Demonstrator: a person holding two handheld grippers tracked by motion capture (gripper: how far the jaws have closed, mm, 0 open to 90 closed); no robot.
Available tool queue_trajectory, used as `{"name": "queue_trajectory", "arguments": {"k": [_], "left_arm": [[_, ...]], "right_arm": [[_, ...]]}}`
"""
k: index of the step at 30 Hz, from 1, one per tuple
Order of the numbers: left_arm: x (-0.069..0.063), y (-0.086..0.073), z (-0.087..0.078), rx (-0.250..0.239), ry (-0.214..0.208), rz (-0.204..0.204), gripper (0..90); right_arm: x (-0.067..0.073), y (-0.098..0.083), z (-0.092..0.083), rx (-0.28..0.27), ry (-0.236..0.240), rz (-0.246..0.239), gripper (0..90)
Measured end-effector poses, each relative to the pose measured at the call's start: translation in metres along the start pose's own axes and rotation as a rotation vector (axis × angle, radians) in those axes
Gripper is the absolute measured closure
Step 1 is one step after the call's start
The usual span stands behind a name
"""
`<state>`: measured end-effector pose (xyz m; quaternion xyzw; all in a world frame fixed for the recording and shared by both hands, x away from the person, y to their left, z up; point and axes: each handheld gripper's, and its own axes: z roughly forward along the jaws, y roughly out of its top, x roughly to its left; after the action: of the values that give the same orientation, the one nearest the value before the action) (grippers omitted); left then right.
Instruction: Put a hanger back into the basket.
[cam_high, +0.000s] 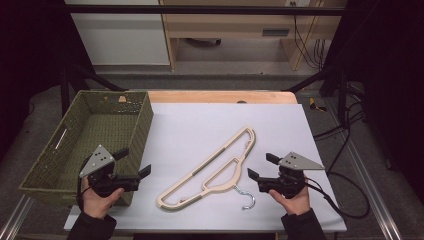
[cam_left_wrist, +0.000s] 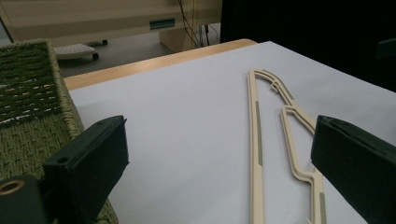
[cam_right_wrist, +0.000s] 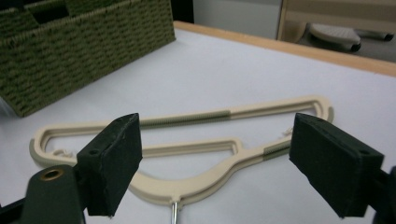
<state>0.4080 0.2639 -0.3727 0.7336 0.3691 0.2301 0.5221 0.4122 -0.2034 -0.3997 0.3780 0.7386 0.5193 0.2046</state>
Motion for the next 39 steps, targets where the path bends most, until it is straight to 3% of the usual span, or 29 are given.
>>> {"name": "queue_trajectory", "arguments": {"k": [9, 15, 27, 39], "left_arm": [[-0.006, -0.001, 0.004, 0.009, -0.013, 0.008, 3.9], [-0.011, -0.002, 0.007, 0.018, -0.024, 0.013, 3.9], [-0.02, -0.003, 0.012, 0.028, -0.046, 0.029, 3.9], [-0.027, -0.006, 0.019, 0.048, -0.065, 0.039, 4.0]], "right_arm": [[0.009, -0.015, 0.022, 0.134, 0.019, -0.009, 28.9], [0.014, -0.025, 0.035, 0.195, 0.023, -0.015, 38.8], [0.024, -0.045, 0.054, 0.303, 0.029, -0.018, 55.1], [0.023, -0.058, 0.063, 0.385, 0.038, -0.002, 78.2]]}}
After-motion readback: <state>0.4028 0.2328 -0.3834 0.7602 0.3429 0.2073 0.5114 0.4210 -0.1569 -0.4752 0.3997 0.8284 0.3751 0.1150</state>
